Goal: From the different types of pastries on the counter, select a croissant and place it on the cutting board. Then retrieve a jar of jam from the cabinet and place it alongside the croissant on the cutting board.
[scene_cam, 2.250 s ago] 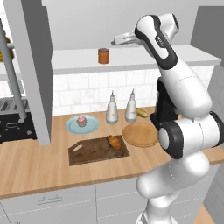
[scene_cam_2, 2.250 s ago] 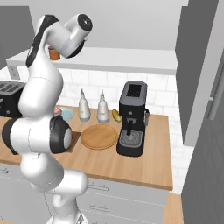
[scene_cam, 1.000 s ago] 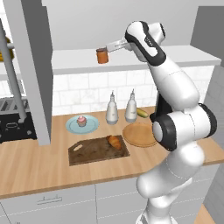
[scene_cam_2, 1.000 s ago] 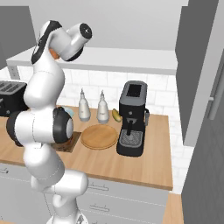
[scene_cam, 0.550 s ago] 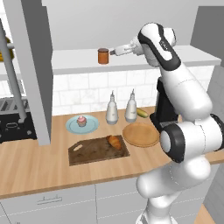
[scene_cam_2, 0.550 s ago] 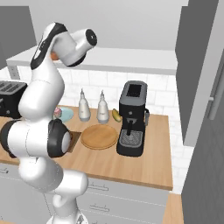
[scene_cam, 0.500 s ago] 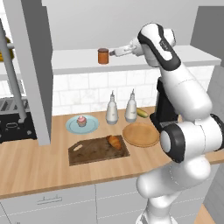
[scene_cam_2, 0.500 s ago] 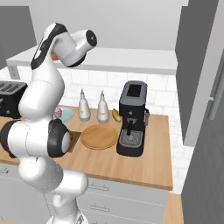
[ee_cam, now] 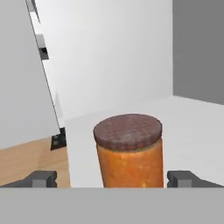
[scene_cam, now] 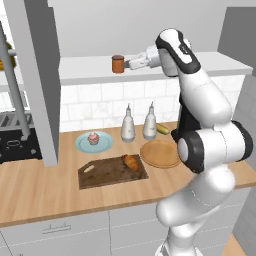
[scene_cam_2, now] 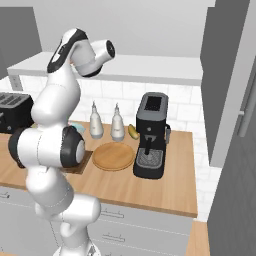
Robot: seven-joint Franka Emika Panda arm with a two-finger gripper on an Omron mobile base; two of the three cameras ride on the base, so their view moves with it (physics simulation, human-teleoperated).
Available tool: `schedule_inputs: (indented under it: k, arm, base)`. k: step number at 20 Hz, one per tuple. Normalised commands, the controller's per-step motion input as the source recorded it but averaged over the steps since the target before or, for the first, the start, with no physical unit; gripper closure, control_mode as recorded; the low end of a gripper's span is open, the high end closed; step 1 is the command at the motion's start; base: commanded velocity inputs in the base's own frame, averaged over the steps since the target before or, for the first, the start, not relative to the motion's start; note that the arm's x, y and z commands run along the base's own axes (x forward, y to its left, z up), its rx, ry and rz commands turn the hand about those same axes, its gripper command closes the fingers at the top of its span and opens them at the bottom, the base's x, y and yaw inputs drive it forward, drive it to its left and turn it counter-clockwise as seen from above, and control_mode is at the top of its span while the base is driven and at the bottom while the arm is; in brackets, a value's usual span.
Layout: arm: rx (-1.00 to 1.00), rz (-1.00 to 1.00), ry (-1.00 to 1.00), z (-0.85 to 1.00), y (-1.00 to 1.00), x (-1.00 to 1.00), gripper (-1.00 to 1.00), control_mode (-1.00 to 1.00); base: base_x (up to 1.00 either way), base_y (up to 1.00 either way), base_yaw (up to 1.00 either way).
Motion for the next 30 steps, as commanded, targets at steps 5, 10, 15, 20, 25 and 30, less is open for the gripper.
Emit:
schedule_inputs:
  k: [5, 10, 15, 20, 25, 30]
  arm:
    - [0.0, 0.11, 0.0, 0.0, 0.27, 0.62, -1.0, -1.0]
    - [-0.01, 0.13, 0.0, -0.06, 0.72, 0.48, 1.0, -1.0]
    - [-0.04, 0.04, -0.01, -0.05, 0.28, 0.02, 1.0, -1.0]
    - [0.0, -0.11, -0.3, 0.26, -0.24, -0.97, 1.0, -1.0]
    - [0.02, -0.2, -0.45, -0.25, 0.17, -1.0, 1.0, -1.0]
    - [0.35, -0.24, -0.29, 0.11, 0.0, -1.0, 1.0, -1.0]
  base:
    - [0.0, 0.0, 0.0]
    - [0.0, 0.0, 0.0]
    - [0.0, 0.0, 0.0]
    - [0.0, 0.0, 0.0]
    - [0.0, 0.0, 0.0]
    - [0.0, 0.0, 0.0]
